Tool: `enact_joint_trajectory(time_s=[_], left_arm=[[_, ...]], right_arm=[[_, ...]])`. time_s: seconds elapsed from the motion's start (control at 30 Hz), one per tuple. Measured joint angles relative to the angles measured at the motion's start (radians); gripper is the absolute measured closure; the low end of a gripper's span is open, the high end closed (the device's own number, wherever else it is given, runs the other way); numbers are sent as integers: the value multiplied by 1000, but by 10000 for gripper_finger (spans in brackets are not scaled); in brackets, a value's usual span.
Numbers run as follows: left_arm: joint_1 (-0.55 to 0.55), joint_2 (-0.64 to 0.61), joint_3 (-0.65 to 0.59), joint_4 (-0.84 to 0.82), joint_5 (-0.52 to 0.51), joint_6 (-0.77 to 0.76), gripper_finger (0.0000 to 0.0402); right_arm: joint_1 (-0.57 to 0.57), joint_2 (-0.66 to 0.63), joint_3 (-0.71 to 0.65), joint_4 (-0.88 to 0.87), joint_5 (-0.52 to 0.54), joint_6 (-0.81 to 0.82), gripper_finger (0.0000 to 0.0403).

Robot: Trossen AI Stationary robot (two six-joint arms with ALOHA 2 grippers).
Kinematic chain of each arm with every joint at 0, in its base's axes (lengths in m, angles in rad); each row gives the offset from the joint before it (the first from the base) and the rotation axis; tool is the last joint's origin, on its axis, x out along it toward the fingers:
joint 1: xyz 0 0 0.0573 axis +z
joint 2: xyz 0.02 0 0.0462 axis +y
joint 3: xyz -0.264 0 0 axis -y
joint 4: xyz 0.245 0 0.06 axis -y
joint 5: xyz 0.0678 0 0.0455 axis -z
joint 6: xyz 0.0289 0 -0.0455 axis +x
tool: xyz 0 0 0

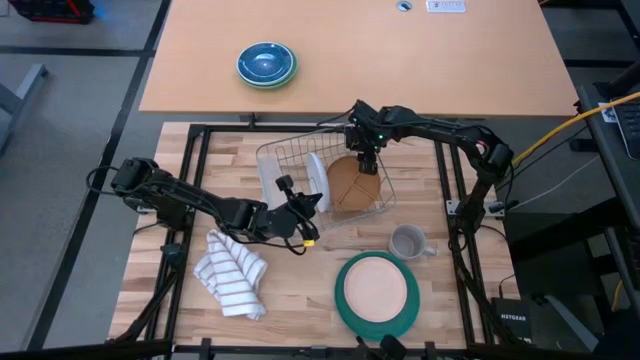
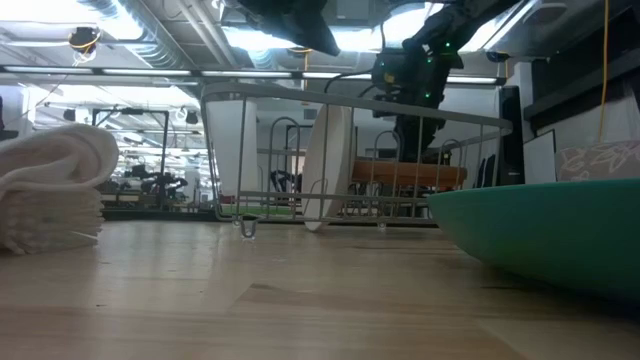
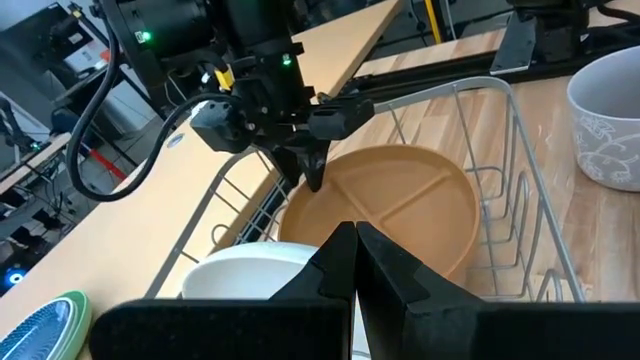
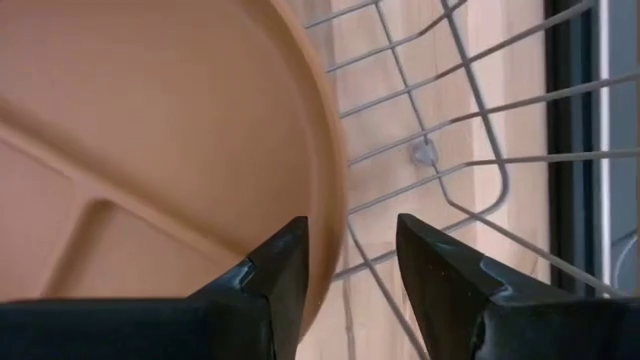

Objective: Sort dishes
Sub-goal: Put the brown plate in the dish rack

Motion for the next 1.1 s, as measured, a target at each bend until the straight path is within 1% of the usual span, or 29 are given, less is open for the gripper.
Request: enact_joint_trajectory(time_s=[0.07, 0.4, 0.6, 0.63, 0.83, 1.0, 1.1], left_arm=[[0, 0, 0, 0, 0, -4, 401], [0, 0, 0, -18, 0, -37, 401], [0, 0, 0, -18, 0, -36, 402], [0, 0, 0, -19, 0, -36, 402], [0, 0, 0, -16, 0, -35, 402], [0, 0, 0, -16, 0, -34, 402], [0, 0, 0, -16, 0, -22, 402]], right_arm=[[0, 0, 0, -9, -4, 0, 257], [0, 0, 0, -21, -10, 0, 329], [1, 0, 0, -10, -11, 5, 387], [1, 0, 0, -11, -12, 4, 392], [0, 0, 0, -22, -1, 20, 383], [1, 0, 3, -25, 38, 23, 396], [1, 0, 36, -58, 46, 34, 393]])
